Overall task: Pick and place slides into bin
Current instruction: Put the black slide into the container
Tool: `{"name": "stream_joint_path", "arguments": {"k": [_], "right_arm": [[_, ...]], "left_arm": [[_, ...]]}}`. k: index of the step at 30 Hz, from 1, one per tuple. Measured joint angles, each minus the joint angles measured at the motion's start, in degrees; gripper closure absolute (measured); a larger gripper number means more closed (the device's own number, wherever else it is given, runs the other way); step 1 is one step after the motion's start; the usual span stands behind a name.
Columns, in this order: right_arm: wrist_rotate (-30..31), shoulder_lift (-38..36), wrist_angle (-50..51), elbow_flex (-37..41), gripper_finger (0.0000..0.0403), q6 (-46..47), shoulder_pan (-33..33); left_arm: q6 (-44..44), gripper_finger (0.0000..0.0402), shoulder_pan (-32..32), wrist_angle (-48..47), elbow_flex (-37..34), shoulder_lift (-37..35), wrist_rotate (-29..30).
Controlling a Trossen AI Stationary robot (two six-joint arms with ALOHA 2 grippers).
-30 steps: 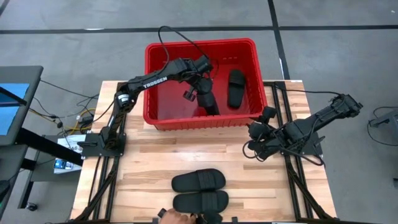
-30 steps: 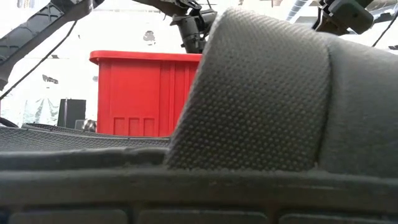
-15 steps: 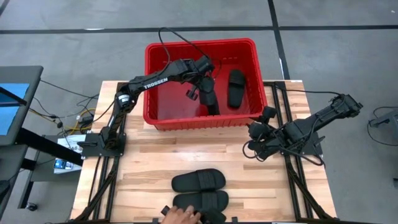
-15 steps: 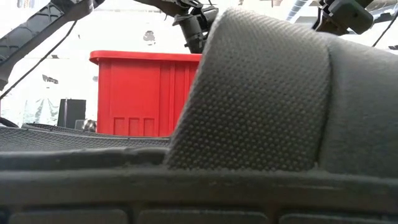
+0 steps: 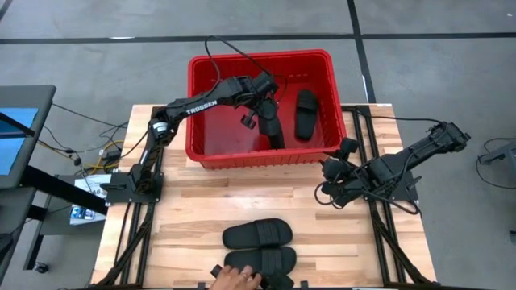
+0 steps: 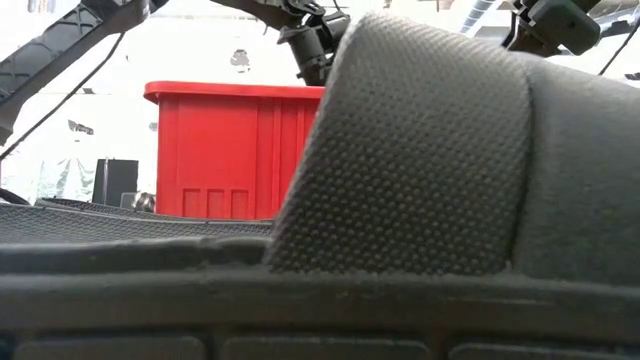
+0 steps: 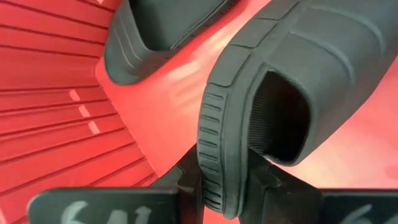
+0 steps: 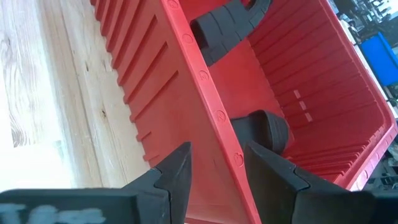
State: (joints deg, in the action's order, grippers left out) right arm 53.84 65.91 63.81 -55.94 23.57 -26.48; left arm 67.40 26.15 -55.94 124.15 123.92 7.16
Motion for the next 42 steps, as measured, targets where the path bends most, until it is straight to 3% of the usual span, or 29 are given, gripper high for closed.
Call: {"name": "stream_joint_path", "arguments": {"k": [6, 15, 20, 37, 42], "right_arm": [[0.00, 0.00, -0.02, 0.00, 0.0264, 0.00, 0.00], [0.00, -0.02, 0.00, 0.00, 0.0266, 0.00, 0.00], [0.00, -0.01, -0.01, 0.00, 0.0264, 0.00, 0.00], [0.00, -0.02, 0.00, 0.00, 0.0266, 0.00, 0.00], [0.00, -0.02, 0.00, 0.00, 0.0265, 0.98, 0.00]], "left_arm": [[0.00, 0.0347, -0.06, 0.85, -0.62, -0.09, 1.18], [0.55, 0.0268, -0.10, 1.81, -0.73, -0.02, 1.55], [0.50, 0.0243, -0.13, 3.36, -0.73, 0.02, 1.29], [-3.44, 0.0240, -0.32, 12.32, -0.73, 0.02, 0.66], [-4.41, 0.0240, -0.41, 14.12, -0.73, 0.02, 3.67]]}}
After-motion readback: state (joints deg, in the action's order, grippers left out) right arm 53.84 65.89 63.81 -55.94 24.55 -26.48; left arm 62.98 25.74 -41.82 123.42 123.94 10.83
